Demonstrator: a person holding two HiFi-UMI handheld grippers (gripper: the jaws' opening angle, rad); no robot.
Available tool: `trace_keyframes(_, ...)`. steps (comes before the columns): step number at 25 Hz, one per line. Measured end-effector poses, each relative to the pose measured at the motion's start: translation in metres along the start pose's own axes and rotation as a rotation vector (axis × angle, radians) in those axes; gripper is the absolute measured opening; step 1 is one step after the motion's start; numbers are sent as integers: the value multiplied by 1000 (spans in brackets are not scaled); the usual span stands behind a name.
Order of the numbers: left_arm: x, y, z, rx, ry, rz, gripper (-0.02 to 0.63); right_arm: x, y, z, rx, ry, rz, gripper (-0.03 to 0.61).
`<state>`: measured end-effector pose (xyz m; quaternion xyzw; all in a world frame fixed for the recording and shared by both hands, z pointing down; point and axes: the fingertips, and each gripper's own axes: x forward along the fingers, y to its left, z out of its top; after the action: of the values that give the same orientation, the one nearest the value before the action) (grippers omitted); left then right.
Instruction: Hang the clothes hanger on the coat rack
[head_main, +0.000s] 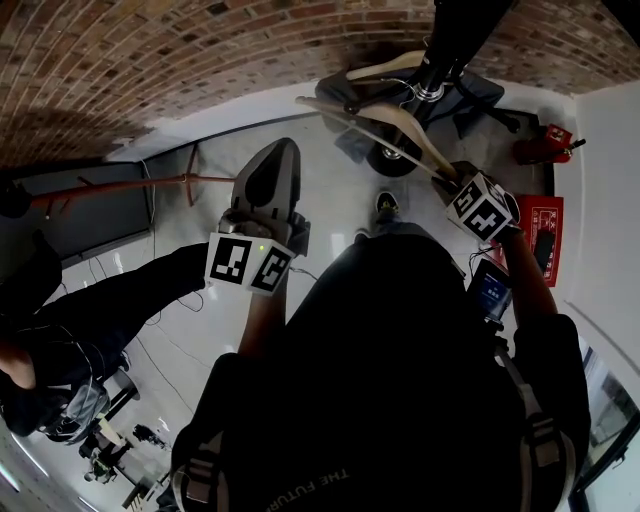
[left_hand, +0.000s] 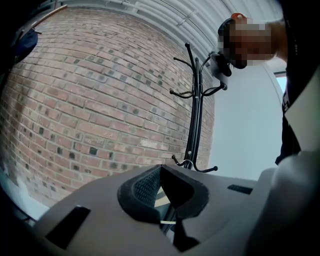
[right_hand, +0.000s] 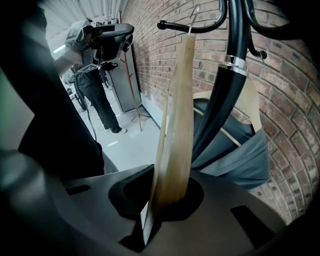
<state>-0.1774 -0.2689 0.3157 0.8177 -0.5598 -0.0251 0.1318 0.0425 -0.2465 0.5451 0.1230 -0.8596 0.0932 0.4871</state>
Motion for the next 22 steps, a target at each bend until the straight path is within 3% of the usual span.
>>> trace_keyframes(22, 8, -5, 1, 8, -11, -3, 14, 10, -12, -24, -51, 152, 26, 29)
